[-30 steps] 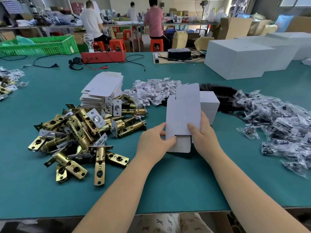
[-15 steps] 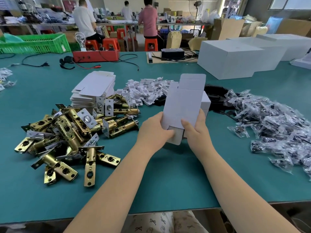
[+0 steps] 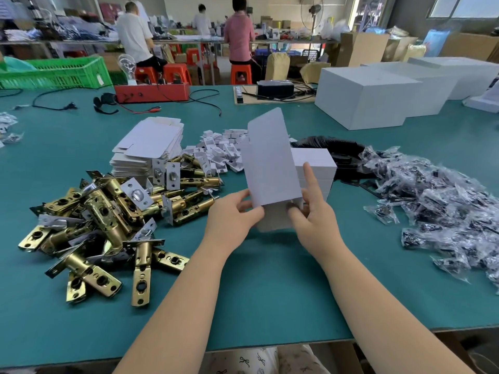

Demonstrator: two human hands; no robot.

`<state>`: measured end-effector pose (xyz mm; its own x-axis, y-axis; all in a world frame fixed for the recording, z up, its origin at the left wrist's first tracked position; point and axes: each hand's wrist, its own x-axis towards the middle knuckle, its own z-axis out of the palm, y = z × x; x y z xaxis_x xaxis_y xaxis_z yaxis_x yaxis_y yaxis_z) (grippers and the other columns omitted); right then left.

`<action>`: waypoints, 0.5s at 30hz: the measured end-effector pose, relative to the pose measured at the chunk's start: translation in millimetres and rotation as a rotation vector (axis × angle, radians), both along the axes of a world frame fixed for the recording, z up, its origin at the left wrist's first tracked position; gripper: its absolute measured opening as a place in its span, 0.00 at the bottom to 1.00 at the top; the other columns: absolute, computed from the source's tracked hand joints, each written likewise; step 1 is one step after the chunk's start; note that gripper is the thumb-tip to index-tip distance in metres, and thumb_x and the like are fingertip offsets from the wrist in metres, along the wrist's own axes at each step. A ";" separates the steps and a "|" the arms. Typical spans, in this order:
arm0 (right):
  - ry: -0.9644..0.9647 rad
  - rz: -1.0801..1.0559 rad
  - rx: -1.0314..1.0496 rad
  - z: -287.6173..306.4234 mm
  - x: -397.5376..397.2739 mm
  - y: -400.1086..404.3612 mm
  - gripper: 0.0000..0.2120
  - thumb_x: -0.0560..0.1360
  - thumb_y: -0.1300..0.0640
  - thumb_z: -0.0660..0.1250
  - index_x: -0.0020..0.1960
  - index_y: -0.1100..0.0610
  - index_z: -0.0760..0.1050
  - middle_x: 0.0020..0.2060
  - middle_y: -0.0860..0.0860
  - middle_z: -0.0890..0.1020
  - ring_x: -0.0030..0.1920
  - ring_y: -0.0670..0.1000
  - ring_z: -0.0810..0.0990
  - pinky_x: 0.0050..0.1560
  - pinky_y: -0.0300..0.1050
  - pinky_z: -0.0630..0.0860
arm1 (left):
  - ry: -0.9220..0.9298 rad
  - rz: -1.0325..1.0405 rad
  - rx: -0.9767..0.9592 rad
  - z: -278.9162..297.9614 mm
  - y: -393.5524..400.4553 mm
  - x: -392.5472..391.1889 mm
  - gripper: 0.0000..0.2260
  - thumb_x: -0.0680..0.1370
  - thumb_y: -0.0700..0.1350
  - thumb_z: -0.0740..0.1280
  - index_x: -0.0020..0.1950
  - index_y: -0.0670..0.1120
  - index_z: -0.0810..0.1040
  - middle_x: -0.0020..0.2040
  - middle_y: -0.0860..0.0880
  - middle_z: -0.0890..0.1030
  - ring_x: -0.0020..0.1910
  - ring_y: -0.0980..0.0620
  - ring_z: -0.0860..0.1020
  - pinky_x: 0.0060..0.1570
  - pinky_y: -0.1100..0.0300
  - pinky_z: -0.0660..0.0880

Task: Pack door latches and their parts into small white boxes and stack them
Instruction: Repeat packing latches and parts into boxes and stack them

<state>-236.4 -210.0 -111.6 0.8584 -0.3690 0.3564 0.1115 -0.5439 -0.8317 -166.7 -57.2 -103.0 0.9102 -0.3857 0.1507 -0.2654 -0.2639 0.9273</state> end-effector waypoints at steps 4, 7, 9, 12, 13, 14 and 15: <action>0.043 -0.066 -0.082 0.8 -1.2 0.7 0.38 0.69 0.54 0.51 0.63 0.19 0.38 0.41 0.40 0.74 0.39 0.42 0.72 0.37 0.33 0.67 | 0.122 -0.100 -0.141 0.4 -4.7 -3.4 0.20 0.74 0.35 0.68 0.58 0.58 0.79 0.46 0.59 0.85 0.48 0.59 0.83 0.46 0.56 0.82; 0.053 -0.078 -0.090 -3.0 1.3 -4.4 0.37 0.71 0.58 0.53 0.70 0.28 0.43 0.54 0.43 0.74 0.43 0.44 0.70 0.39 0.32 0.66 | 0.206 -0.125 -0.205 1.0 -4.1 -3.5 0.16 0.75 0.37 0.69 0.56 0.55 0.80 0.46 0.56 0.86 0.48 0.57 0.84 0.44 0.61 0.81; 0.070 -0.076 -0.071 -6.6 3.8 -6.5 0.38 0.74 0.65 0.54 0.74 0.35 0.46 0.60 0.44 0.72 0.50 0.45 0.69 0.43 0.35 0.66 | 0.258 -0.124 -0.238 1.7 -4.9 -5.5 0.11 0.75 0.41 0.71 0.57 0.49 0.83 0.46 0.52 0.86 0.47 0.53 0.84 0.45 0.59 0.82; 0.024 -0.031 -0.124 -7.9 4.9 -0.3 0.40 0.73 0.69 0.55 0.72 0.35 0.46 0.58 0.43 0.70 0.49 0.39 0.65 0.44 0.21 0.63 | 0.262 -0.039 -0.277 0.8 -7.7 -7.2 0.08 0.74 0.48 0.73 0.50 0.47 0.85 0.42 0.50 0.86 0.43 0.49 0.84 0.43 0.57 0.82; 0.005 -0.019 -0.147 -8.0 4.8 1.8 0.40 0.73 0.69 0.56 0.71 0.35 0.47 0.57 0.44 0.70 0.47 0.38 0.65 0.44 0.19 0.62 | 0.241 -0.009 -0.267 -0.3 -8.6 -6.4 0.08 0.74 0.50 0.73 0.48 0.47 0.85 0.41 0.50 0.86 0.42 0.49 0.84 0.42 0.56 0.82; -0.003 -0.012 -0.159 -7.7 4.5 3.2 0.39 0.72 0.68 0.57 0.71 0.35 0.47 0.55 0.45 0.70 0.45 0.38 0.66 0.44 0.19 0.62 | 0.224 0.012 -0.259 -1.1 -9.1 -5.6 0.08 0.73 0.50 0.74 0.46 0.47 0.85 0.40 0.51 0.86 0.41 0.50 0.84 0.41 0.57 0.82; 0.002 -0.004 -0.166 -7.2 4.3 3.9 0.38 0.72 0.66 0.58 0.70 0.34 0.47 0.55 0.45 0.69 0.44 0.37 0.66 0.44 0.20 0.63 | 0.215 0.026 -0.263 -1.5 -9.3 -4.8 0.06 0.74 0.50 0.74 0.45 0.47 0.85 0.39 0.51 0.86 0.39 0.51 0.84 0.39 0.58 0.81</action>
<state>-232.2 -206.2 -118.7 0.8581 -0.3084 0.4106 0.1072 -0.6744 -0.7305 -171.5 -66.5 -104.5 0.9409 -0.3356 0.0459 -0.0531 -0.0124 0.9985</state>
